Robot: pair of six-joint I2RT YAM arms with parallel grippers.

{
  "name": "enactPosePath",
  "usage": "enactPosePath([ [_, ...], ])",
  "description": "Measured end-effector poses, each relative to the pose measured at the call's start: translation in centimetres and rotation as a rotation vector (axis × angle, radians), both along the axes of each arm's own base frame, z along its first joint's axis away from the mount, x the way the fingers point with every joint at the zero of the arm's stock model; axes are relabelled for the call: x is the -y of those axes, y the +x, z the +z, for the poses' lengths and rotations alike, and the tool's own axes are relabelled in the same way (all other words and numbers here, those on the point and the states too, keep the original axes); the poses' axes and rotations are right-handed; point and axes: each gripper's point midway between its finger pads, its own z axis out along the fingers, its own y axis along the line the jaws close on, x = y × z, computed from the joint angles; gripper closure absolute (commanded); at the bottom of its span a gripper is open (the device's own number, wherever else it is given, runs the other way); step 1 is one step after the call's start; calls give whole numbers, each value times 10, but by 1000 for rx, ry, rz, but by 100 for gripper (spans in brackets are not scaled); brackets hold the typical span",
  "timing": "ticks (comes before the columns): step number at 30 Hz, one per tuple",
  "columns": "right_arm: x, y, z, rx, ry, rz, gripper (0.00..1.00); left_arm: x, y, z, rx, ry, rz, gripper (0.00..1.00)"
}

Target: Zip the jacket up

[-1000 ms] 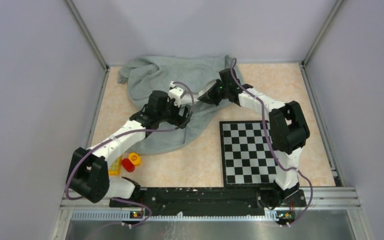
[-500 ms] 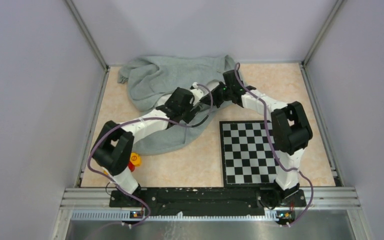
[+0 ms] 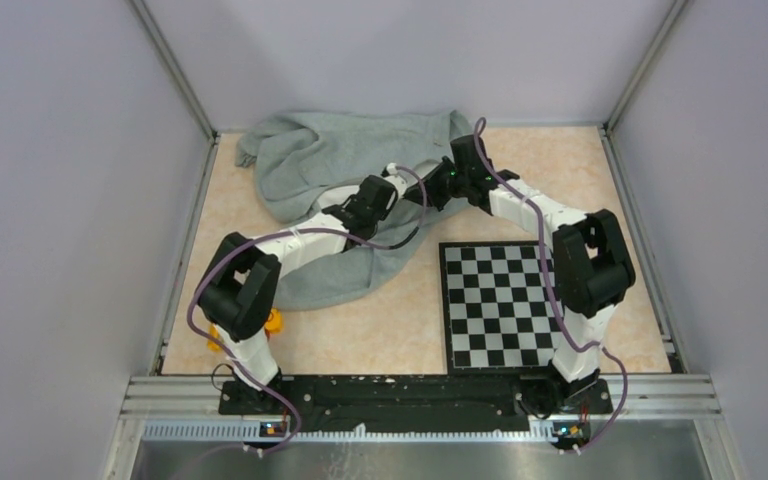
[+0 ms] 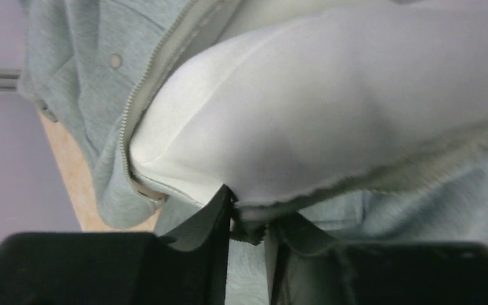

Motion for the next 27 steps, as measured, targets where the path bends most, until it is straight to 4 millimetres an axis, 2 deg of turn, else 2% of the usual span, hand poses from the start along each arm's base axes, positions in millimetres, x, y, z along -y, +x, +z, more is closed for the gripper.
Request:
enactPosePath([
  [2,3,1,-3,32,-34,14,100,5,-8,0,-43,-6,-24,90],
  [5,10,4,-8,99,-103,48,99,15,-20,7,-119,-45,-55,98],
  [7,15,6,-10,174,-160,101,87,24,-29,14,-175,-95,-81,99],
  [10,19,9,-6,317,-229,203,76,39,-51,19,-273,-191,-133,99],
  [15,25,12,-1,489,-335,351,69,67,-100,26,-475,-390,-245,100],
  [17,28,12,1,534,-379,398,67,80,-118,37,-547,-500,-300,99],
  [20,35,8,1,567,-434,441,58,92,-136,61,-604,-657,-373,95],
  [24,46,-6,7,619,-476,472,45,85,-139,87,-604,-829,-400,95],
  [27,55,-18,8,637,-500,484,41,73,-135,82,-631,-914,-374,95],
])
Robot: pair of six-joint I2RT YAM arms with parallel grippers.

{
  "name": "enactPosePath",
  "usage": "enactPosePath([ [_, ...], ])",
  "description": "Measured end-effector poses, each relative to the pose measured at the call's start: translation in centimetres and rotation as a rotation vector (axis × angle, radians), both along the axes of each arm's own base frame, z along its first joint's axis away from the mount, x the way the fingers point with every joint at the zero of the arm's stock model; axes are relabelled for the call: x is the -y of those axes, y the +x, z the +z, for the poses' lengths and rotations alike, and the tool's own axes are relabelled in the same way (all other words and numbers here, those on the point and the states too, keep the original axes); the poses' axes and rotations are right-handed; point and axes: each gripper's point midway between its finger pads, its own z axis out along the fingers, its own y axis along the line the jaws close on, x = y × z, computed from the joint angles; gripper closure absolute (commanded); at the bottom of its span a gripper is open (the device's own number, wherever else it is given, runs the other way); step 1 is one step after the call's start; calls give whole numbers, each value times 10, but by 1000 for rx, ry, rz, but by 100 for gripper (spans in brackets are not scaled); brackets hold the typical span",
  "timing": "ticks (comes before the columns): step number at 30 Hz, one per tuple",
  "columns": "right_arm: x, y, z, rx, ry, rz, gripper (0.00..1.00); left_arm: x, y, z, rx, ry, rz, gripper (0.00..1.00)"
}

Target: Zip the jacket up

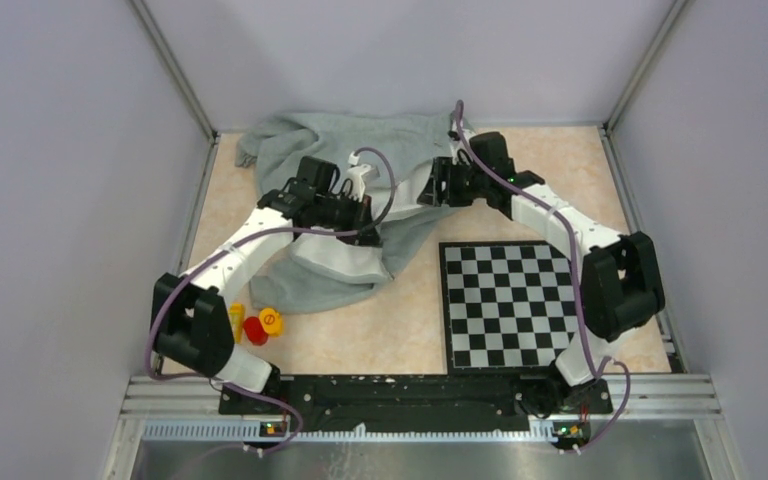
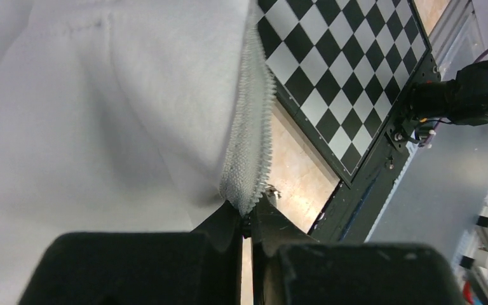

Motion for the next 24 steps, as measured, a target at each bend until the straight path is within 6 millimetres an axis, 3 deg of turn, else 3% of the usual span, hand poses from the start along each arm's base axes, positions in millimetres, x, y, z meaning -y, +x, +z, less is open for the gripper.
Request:
enactPosePath([
  [3,7,-6,0,21,-20,8,40,-12,11,-22,-92,-19,25,95],
  [8,10,-14,-5,37,-15,40,34,-23,27,-77,-259,14,60,88],
  [11,8,-28,-17,28,12,82,31,-25,28,-95,-303,35,71,86],
  [16,3,-49,-41,-17,31,137,32,-22,36,-93,-292,27,81,85],
  [24,-30,-73,-43,8,85,237,37,-17,54,-90,-264,10,88,83],
])
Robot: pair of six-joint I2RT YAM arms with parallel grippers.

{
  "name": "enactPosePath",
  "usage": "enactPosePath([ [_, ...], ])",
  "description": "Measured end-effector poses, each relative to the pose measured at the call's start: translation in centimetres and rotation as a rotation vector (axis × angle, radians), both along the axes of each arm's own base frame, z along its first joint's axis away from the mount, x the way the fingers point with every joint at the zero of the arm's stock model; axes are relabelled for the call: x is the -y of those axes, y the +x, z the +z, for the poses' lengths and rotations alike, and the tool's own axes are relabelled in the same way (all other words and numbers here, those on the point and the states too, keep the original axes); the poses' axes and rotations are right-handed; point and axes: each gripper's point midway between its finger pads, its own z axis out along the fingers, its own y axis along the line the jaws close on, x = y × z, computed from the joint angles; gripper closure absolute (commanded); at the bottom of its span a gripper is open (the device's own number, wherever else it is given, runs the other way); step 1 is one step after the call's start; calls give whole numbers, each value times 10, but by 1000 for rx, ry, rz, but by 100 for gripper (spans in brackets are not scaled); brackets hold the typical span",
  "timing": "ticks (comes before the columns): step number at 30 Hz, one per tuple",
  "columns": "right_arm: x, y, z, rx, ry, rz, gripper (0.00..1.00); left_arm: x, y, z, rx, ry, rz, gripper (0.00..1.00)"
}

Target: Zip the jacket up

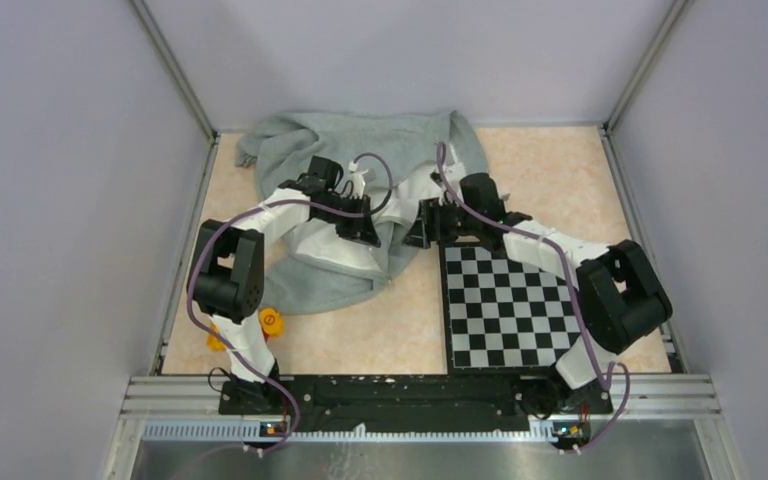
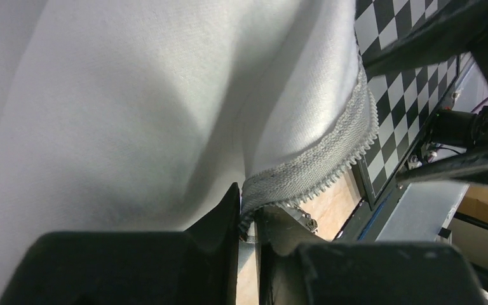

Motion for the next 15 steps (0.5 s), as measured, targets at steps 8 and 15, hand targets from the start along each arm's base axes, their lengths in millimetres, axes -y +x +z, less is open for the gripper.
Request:
enactPosePath([
  [8,-15,-5,-21,-105,150,-140,51,-1,2,-2,4,1,0,81],
  [15,-14,21,-50,-141,185,-337,56,-1,2,-2,11,0,-4,80],
])
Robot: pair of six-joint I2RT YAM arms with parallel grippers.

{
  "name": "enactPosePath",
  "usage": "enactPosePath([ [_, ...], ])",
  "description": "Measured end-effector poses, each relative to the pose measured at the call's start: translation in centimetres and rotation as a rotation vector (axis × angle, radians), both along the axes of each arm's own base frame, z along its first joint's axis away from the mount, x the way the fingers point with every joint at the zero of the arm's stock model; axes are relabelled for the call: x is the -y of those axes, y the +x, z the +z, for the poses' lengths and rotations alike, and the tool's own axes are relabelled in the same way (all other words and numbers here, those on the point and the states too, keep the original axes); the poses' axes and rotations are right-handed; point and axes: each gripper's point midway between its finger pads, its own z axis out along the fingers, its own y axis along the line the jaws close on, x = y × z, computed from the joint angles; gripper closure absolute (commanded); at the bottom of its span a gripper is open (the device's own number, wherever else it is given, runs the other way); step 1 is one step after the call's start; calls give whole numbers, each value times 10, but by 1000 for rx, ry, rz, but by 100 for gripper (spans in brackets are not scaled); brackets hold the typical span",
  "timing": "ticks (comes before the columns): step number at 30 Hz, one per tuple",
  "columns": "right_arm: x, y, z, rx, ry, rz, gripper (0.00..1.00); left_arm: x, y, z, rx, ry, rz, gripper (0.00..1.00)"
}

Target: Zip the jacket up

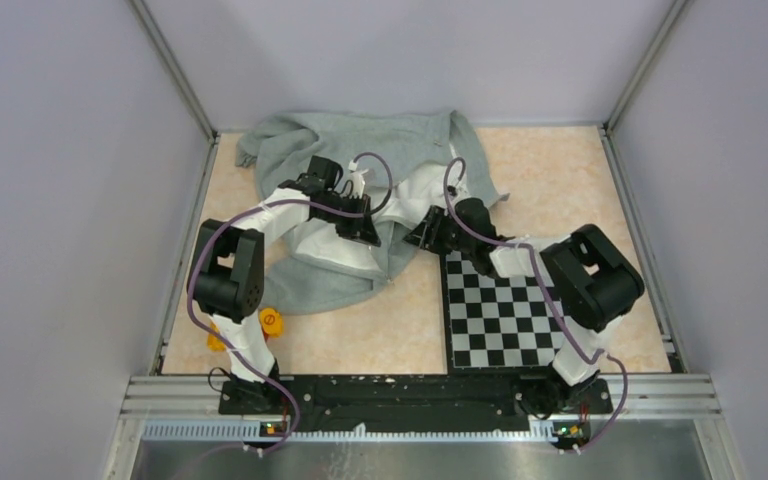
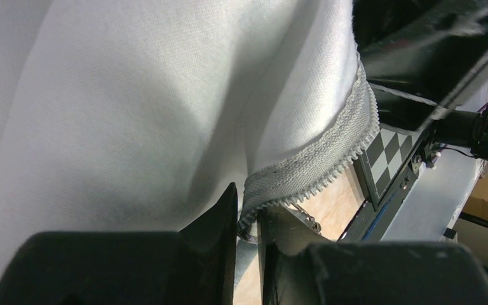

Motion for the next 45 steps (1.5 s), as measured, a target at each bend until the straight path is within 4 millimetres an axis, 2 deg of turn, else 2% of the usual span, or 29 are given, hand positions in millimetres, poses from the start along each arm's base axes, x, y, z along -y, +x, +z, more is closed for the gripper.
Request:
enactPosePath([
  [4,5,13,-16,-11,-21,-87,56,0,0,0,0,-2,-2,81],
  [10,23,46,-11,71,-104,-229,55,0,0,-1,2,-2,-1,85],
  [13,23,80,18,160,-135,-274,54,1,0,-3,-5,-3,0,86],
  [15,18,112,47,235,-135,-291,54,1,0,-5,-15,-4,1,86],
  [18,8,159,74,308,-138,-273,53,2,-2,-9,-34,-10,0,86],
  [20,1,183,76,314,-150,-229,52,3,-3,-8,-39,-16,-3,86],
  [23,-2,198,57,260,-194,-149,50,4,-4,-8,-39,-21,-7,84],
  [25,0,195,40,209,-231,-102,49,4,-4,-8,-40,-24,-9,83],
  [27,7,182,23,144,-281,-47,49,5,-3,-7,-35,-30,-11,80],
  [31,20,164,10,71,-377,22,45,5,-5,-9,-33,-33,-13,70],
  [33,26,154,10,57,-411,47,44,6,-8,-11,-43,-37,-17,66],
  [36,36,134,20,54,-440,75,43,8,-10,-11,-51,-50,-21,65],
  [41,39,97,48,91,-376,129,43,14,-12,-7,-51,-79,-34,71],
  [43,33,81,49,98,-310,161,42,15,-12,-6,-51,-86,-36,74],
  [45,27,57,38,77,-230,198,42,16,-12,-5,-51,-90,-38,78],
])
